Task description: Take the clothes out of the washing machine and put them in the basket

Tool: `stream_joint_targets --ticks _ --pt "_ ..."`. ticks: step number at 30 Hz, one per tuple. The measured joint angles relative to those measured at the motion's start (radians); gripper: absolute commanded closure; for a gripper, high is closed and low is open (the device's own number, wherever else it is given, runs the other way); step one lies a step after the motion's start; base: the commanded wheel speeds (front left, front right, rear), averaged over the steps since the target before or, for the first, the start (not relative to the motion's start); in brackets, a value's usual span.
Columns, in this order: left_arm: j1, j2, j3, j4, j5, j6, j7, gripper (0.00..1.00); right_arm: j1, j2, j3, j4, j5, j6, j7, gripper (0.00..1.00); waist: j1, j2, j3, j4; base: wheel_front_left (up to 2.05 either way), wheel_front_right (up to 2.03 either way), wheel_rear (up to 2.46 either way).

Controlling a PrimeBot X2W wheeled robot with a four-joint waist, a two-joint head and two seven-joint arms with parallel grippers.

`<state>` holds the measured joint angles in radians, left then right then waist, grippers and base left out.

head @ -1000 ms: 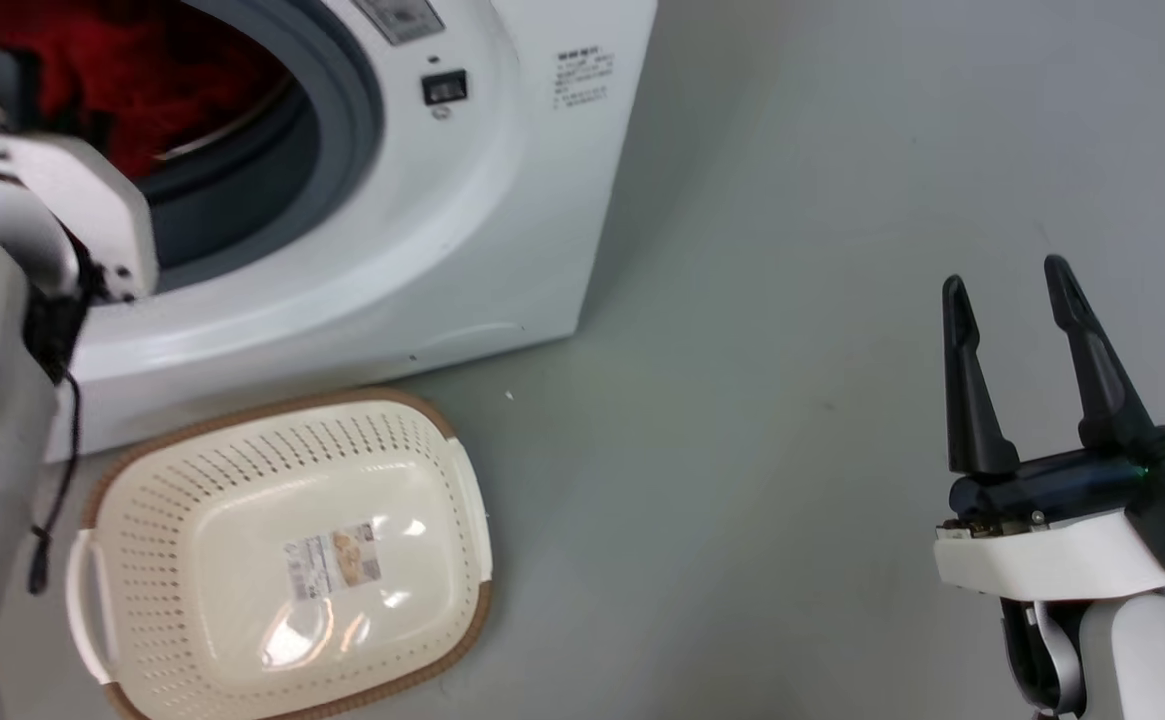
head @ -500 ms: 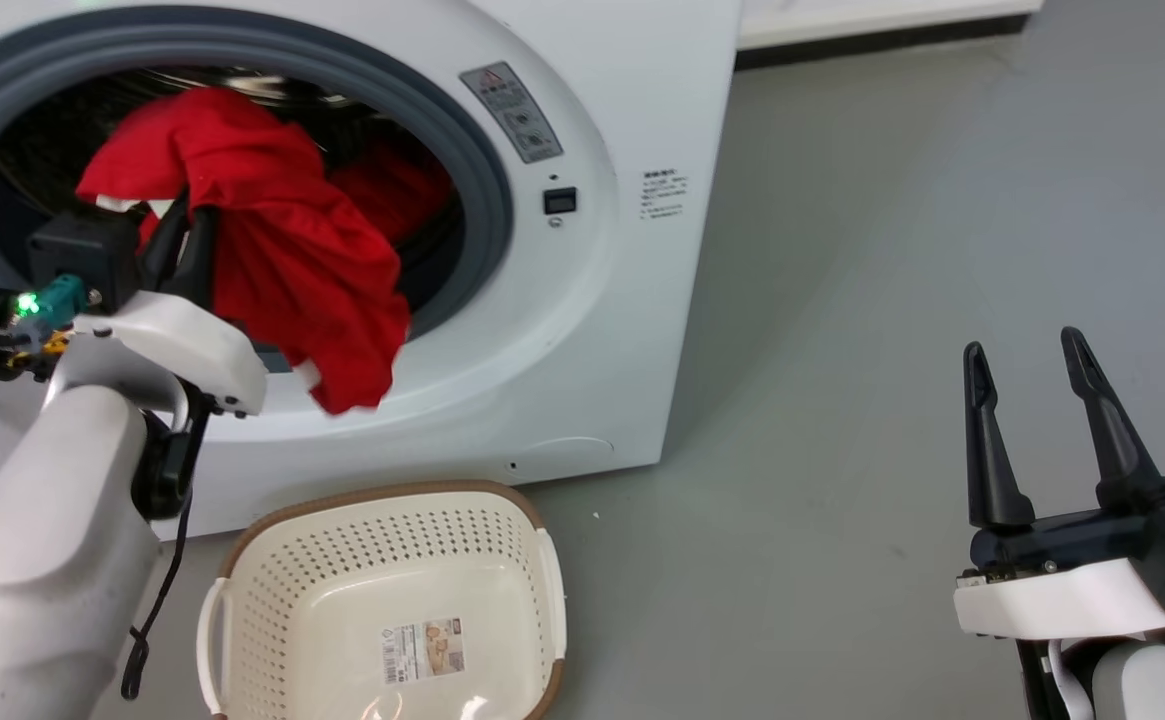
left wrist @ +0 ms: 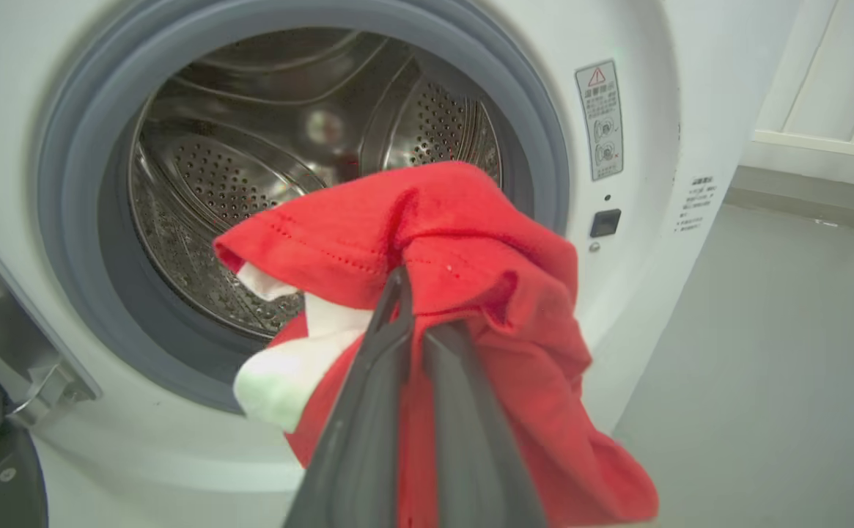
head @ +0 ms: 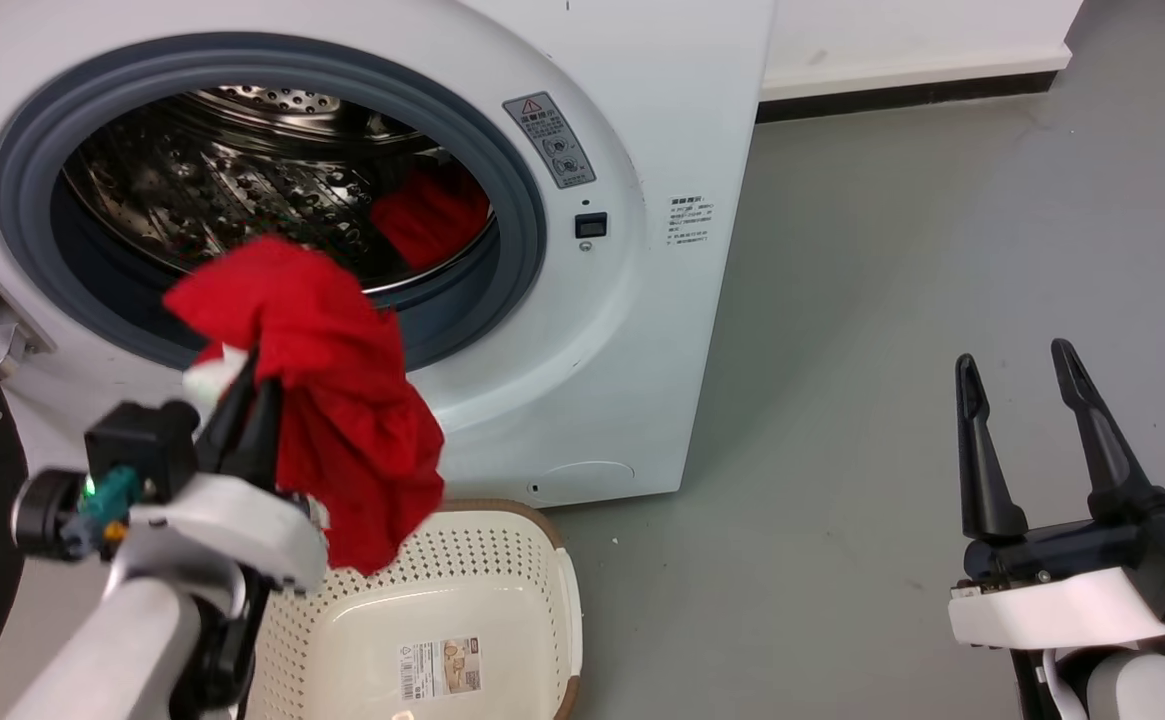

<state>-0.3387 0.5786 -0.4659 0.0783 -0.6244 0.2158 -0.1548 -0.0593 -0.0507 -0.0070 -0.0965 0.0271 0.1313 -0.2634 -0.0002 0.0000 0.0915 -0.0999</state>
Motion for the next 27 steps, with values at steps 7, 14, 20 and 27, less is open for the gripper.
stream_joint_targets --ticks 7,14,20,27 --pt "0.114 -0.013 -0.020 0.062 -0.040 0.006 0.005 1.00 -0.001 0.000 0.008 -0.005 -0.001 0.000 0.000 0.00 0.0001 0.0000 0.035 -0.021 0.00 0.00 0.00" --pt "0.130 -0.078 -0.039 0.300 -0.080 -0.050 -0.035 1.00 -0.016 0.000 0.015 -0.024 -0.002 0.000 0.000 0.00 0.0003 0.0000 0.105 -0.056 0.00 0.00 0.00" --pt "0.054 -0.122 -0.060 0.523 -0.082 -0.109 -0.048 1.00 -0.037 0.000 0.021 -0.039 -0.001 0.000 0.000 0.00 0.0003 0.0000 0.187 -0.090 0.00 0.00 0.00" --pt "-0.060 -0.161 -0.058 0.764 -0.099 -0.173 -0.060 1.00 -0.066 0.000 0.024 -0.060 0.007 0.000 0.000 0.00 0.0004 0.0000 0.287 -0.136 0.00 0.00 0.00"
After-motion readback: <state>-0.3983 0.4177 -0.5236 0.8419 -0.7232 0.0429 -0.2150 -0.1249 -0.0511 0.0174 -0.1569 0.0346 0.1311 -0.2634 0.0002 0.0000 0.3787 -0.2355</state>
